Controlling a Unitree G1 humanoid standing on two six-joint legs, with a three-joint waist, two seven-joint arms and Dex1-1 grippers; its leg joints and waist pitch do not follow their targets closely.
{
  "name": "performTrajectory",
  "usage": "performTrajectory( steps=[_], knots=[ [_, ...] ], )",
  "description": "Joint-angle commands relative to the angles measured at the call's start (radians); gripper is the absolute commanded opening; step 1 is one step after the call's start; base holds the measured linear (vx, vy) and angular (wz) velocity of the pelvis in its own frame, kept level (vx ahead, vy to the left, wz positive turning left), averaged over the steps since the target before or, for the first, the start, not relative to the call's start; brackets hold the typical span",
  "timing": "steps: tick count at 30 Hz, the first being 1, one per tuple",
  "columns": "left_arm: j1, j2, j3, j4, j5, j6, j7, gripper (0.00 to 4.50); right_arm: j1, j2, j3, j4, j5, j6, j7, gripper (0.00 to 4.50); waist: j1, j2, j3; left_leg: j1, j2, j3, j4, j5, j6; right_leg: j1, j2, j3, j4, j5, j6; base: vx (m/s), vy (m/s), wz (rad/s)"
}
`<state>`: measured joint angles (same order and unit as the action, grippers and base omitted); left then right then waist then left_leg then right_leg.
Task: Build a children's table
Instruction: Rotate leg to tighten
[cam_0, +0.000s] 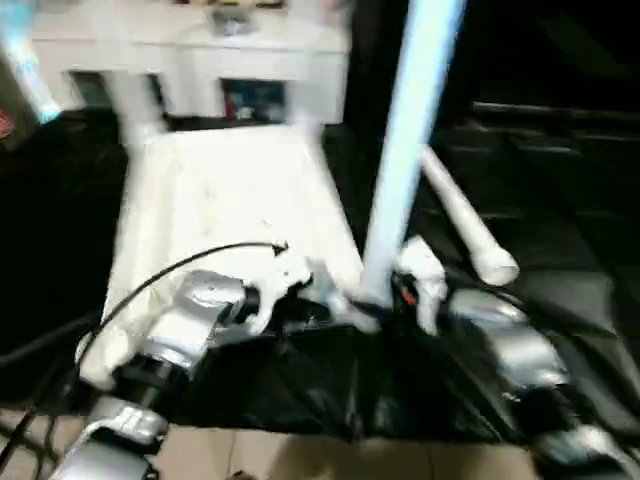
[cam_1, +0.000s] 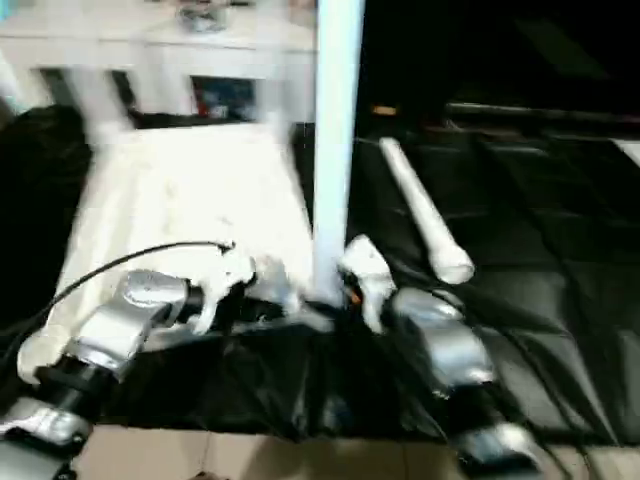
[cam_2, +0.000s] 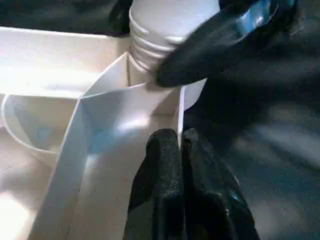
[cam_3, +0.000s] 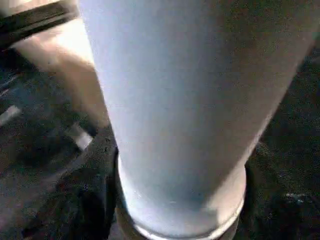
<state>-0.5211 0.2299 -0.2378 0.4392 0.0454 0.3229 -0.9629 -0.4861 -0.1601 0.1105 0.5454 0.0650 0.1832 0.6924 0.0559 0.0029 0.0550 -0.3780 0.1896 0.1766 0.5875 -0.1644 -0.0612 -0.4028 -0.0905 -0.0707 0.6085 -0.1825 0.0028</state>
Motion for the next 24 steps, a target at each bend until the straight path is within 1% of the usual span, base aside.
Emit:
performTrajectory(
  steps=[1, 2, 3, 4, 5, 7, 8, 9, 10, 11, 12, 13, 14, 16, 18, 19, 20, 21, 22, 24],
  knots=[
    [-0.029, -0.094, -0.012, -0.035, -0.03, 0.01, 0.081, 0.0, -0.027, 0.077, 0.038, 0.076, -0.01, 0.0, -0.09, 2.73, -0.007, -0.005, -0.052, 0.015, 0.034, -0.028, -0.083, -0.417, -0.035, 0.032, -0.065, 0.032, -0.109, -0.558, -0.12, 0.0, 0.0, 0.0],
    [-0.029, -0.094, -0.012, -0.035, -0.03, 0.01, 0.081, 0.0, -0.027, 0.077, 0.038, 0.076, -0.01, 0.0, -0.09, 2.73, -0.007, -0.005, -0.052, 0.015, 0.034, -0.028, -0.083, -0.417, -0.035, 0.032, -0.065, 0.032, -0.109, -0.558, -0.12, 0.0, 0.0, 0.0],
    [-0.025, -0.14, 0.008, -0.045, -0.022, 0.034, 0.176, 0.0, -0.064, 0.118, -0.012, 0.137, 0.006, -0.007, -0.189, 2.73, -0.009, -0.01, -0.051, 0.022, 0.031, -0.024, -0.079, -0.428, -0.021, 0.025, -0.064, 0.035, -0.117, -0.576, -0.113, 0.0, 0.0, 0.0],
    [-0.02, -0.161, 0.011, -0.055, -0.019, 0.042, 0.21, 0.0, -0.081, 0.133, -0.026, 0.163, 0.003, -0.024, -0.225, 2.73, -0.012, -0.013, -0.051, 0.024, 0.031, -0.023, -0.077, -0.428, -0.019, 0.022, -0.064, 0.035, -0.118, -0.58, -0.117, 0.0, 0.0, 0.0],
    [-0.017, -0.168, 0.01, -0.059, -0.018, 0.044, 0.22, 0.0, -0.087, 0.138, -0.03, 0.172, 0.001, -0.032, -0.236, 2.73, -0.012, -0.011, -0.054, 0.02, 0.031, -0.025, -0.077, -0.411, -0.014, 0.027, -0.066, 0.034, -0.117, -0.568, -0.12, 0.0, 0.0, 0.0],
    [-0.009, -0.181, 0.002, -0.067, -0.01, 0.044, 0.227, 0.0, -0.1, 0.147, -0.033, 0.196, -0.013, -0.058, -0.246, 2.73, -0.011, -0.011, -0.057, 0.014, 0.032, -0.022, -0.08, -0.383, -0.002, 0.03, -0.06, 0.037, -0.112, -0.506, -0.126, 0.0, 0.0, 0.0],
    [-0.006, -0.184, -0.004, -0.068, -0.007, 0.042, 0.225, 0.0, -0.104, 0.149, -0.035, 0.203, -0.014, -0.067, -0.243, 2.73, -0.01, -0.012, -0.06, 0.014, 0.034, -0.019, -0.08, -0.365, 0.005, 0.031, -0.06, 0.04, -0.106, -0.449, -0.143, 0.0, 0.0, 0.0],
    [-0.003, -0.187, -0.01, -0.069, -0.004, 0.039, 0.225, 0.0, -0.108, 0.152, -0.038, 0.209, -0.01, -0.075, -0.231, 2.73, -0.008, -0.011, -0.061, 0.01, 0.033, -0.017, -0.08, -0.339, 0.013, 0.035, -0.058, 0.042, -0.1, -0.396, -0.157, 0.0, 0.0, 0.0],
    [-0.003, -0.188, -0.011, -0.069, -0.002, 0.038, 0.226, 0.0, -0.11, 0.154, -0.041, 0.21, -0.001, -0.078, -0.214, 3.07, -0.008, -0.011, -0.062, 0.009, 0.034, -0.016, -0.08, -0.328, 0.018, 0.036, -0.057, 0.042, -0.096, -0.37, -0.165, 0.0, 0.0, 0.0],
    [-0.004, -0.188, -0.014, -0.068, 0.0, 0.037, 0.228, 0.0, -0.112, 0.156, -0.047, 0.213, 0.013, -0.086, -0.191, 3.42, -0.005, -0.011, -0.064, 0.01, 0.034, -0.013, -0.078, -0.303, 0.027, 0.038, -0.056, 0.044, -0.092, -0.32, -0.18, 0.0, 0.0, 0.0],
    [-0.005, -0.187, -0.015, -0.068, -0.001, 0.037, 0.227, 0.0, -0.112, 0.157, -0.049, 0.213, 0.02, -0.086, -0.179, 3.42, -0.003, -0.011, -0.066, 0.01, 0.034, -0.01, -0.075, -0.28, 0.037, 0.04, -0.055, 0.045, -0.087, -0.276, -0.195, 0.0, 0.0, 0.0],
    [-0.008, -0.183, -0.015, -0.068, -0.002, 0.037, 0.221, 0.0, -0.11, 0.153, -0.046, 0.209, 0.022, -0.087, -0.161, 3.55, 0.0, -0.011, -0.066, 0.008, 0.032, -0.008, -0.073, -0.258, 0.049, 0.043, -0.056, 0.045, -0.085, -0.25, -0.205, 0.0, 0.0, 0.0],
    [-0.009, -0.181, -0.016, -0.068, -0.002, 0.038, 0.217, 0.0, -0.11, 0.151, -0.043, 0.208, 0.021, -0.09, -0.157, 3.55, 0.001, -0.011, -0.066, 0.008, 0.033, -0.008, -0.073, -0.251, 0.053, 0.044, -0.056, 0.045, -0.084, -0.245, -0.207, 0.056, -0.019, 0.02],
    [-0.011, -0.166, -0.024, -0.068, -0.006, 0.033, 0.189, 0.0, -0.104, 0.135, -0.031, 0.196, 0.016, -0.101, -0.128, 3.89, 0.006, -0.011, -0.068, 0.008, 0.033, -0.007, -0.072, -0.218, 0.058, 0.047, -0.055, 0.044, -0.079, -0.215, -0.216, 0.0, 0.0, 0.0],
    [-0.009, -0.151, -0.032, -0.072, -0.014, 0.025, 0.155, 0.0, -0.095, 0.118, -0.024, 0.179, 0.019, -0.116, -0.086, 3.89, 0.009, -0.011, -0.068, 0.007, 0.033, -0.006, -0.071, -0.218, 0.063, 0.049, -0.055, 0.043, -0.079, -0.214, -0.22, 0.0, 0.0, 0.0],
    [-0.007, -0.142, -0.037, -0.076, -0.017, 0.022, 0.134, 0.0, -0.089, 0.108, -0.021, 0.167, 0.024, -0.118, -0.059, 3.89, 0.009, -0.011, -0.067, 0.007, 0.033, -0.006, -0.071, -0.219, 0.064, 0.049, -0.056, 0.044, -0.08, -0.218, -0.22, 0.0, 0.0, 0.0],
    [-0.007, -0.142, -0.037, -0.076, -0.017, 0.022, 0.134, 0.0, -0.089, 0.108, -0.021, 0.167, 0.024, -0.118, -0.059, 3.89, 0.011, -0.011, -0.066, 0.01, 0.034, -0.006, -0.072, -0.227, 0.064, 0.047, -0.055, 0.044, -0.081, -0.232, -0.219, 0.0, 0.0, 0.0],
    [-0.005, -0.127, -0.042, -0.079, -0.024, 0.013, 0.101, 0.0, -0.076, 0.088, -0.014, 0.139, 0.03, -0.123, -0.008, 3.89, 0.011, -0.004, -0.064, 0.011, 0.035, -0.007, -0.074, -0.244, 0.057, 0.046, -0.054, 0.044, -0.085, -0.249, -0.217, 0.0, 0.0, 0.0],
    [-0.004, -0.113, -0.047, -0.081, -0.032, -0.001, 0.068, 0.0, -0.062, 0.068, -0.007, 0.114, 0.035, -0.125, 0.04, 3.89, 0.014, -0.006, -0.064, 0.013, 0.035, -0.007, -0.075, -0.258, 0.056, 0.046, -0.054, 0.044, -0.086, -0.26, -0.212, 0.0, 0.0, 0.0],
    [0.0, -0.089, -0.058, -0.088, -0.045, -0.016, 0.01, 0.0, -0.04, 0.035, 0.003, 0.079, 0.044, -0.129, 0.105, 3.89, 0.017, -0.005, -0.065, 0.017, 0.038, -0.007, -0.076, -0.269, 0.053, 0.043, -0.054, 0.046, -0.084, -0.259, -0.212, 0.0, 0.0, 0.0]
  ],
)
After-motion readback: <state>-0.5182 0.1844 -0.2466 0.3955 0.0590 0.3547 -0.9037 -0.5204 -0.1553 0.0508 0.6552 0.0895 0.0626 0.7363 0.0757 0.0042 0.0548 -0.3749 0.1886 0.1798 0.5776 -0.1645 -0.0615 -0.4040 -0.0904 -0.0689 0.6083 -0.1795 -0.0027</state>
